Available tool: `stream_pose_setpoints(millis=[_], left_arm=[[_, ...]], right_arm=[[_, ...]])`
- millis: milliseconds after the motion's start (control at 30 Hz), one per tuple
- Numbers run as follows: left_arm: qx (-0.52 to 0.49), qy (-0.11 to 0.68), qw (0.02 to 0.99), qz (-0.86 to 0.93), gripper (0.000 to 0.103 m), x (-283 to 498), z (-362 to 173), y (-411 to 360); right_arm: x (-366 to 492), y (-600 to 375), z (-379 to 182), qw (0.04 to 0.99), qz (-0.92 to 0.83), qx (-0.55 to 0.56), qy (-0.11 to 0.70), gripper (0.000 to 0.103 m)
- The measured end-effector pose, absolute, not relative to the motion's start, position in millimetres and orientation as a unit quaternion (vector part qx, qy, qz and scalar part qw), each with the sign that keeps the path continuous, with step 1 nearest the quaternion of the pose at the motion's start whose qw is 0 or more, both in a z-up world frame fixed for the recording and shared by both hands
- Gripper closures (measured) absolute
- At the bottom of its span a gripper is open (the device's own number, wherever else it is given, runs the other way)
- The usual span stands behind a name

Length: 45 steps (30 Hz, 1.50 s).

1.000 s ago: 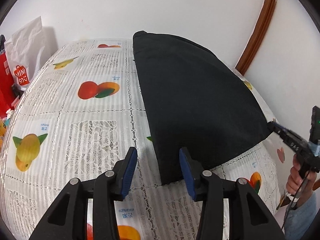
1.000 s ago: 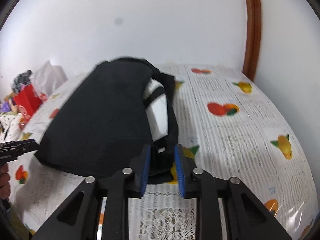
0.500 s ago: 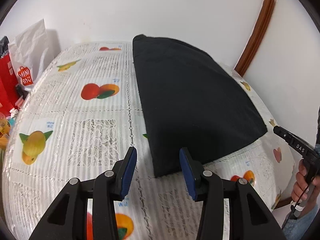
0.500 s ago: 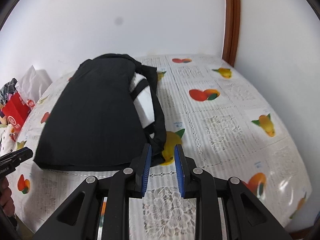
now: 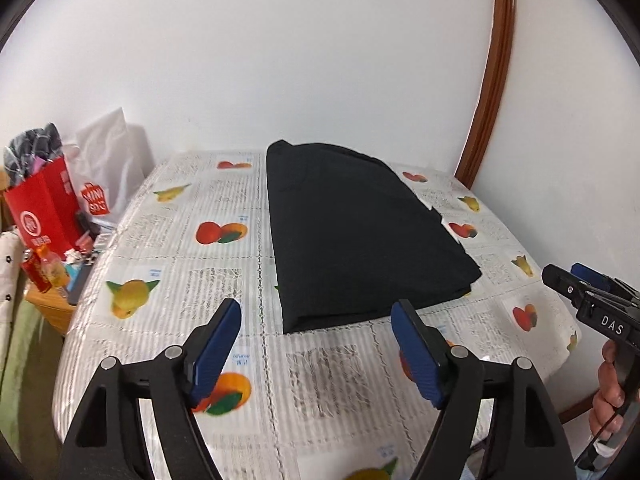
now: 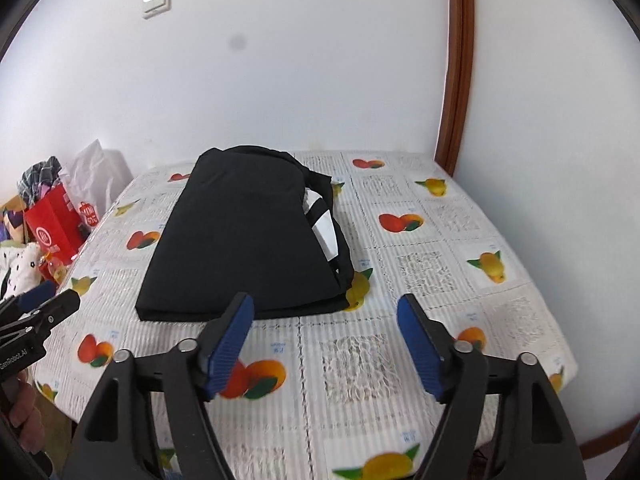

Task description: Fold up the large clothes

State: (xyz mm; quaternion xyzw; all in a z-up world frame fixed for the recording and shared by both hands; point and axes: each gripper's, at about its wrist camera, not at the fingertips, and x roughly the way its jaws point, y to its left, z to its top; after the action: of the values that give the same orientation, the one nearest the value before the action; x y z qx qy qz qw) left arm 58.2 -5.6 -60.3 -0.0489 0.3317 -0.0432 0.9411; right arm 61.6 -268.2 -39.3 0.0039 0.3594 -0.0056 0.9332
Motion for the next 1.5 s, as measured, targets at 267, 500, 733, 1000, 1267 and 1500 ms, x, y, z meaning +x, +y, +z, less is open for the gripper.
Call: stream_pose_setpoints(millis=[267,500,733,1000,1267,1500], left_arm=[[-0.038,0.302,0.952,-0.022,0.014,12.2,-36.9,-11.1],[-0.026,0.287,0.957,-0.010,0.010,-16.2,-24.7,-13.7],[-0.018,0.283,0.959,-0.009,0.009,-27.1,-22.5,-17.0],[-0.017,0.281,0.959,-0.014,0.009,-28.5,-22.7,-20.0],[-0.019,0.283,0.959,-0.019,0.009,-29.7,-24.1,-23.3],[-0.018,0.284,0.959,-0.017,0.009,-30.7,-23.8,-24.0]], right_arm=[[7.1,-254.4,-10.8,0.947,-0.020,-0.015,0.320,0.005],[-20.2,-254.3,-1.5,0.948,-0.038,-0.020,0.315,0.000],[-34.0,-263.4,1.1,0.948,-0.049,-0.005,0.314,0.000],[-41.2,-268.9,2.2,0.948,-0.060,0.006,0.311,0.000],[-41.9,-271.1,-0.2,0.947,-0.067,0.013,0.314,0.000],[-44.7,-269.9,-1.3,0.947,-0.073,0.012,0.313,0.000]])
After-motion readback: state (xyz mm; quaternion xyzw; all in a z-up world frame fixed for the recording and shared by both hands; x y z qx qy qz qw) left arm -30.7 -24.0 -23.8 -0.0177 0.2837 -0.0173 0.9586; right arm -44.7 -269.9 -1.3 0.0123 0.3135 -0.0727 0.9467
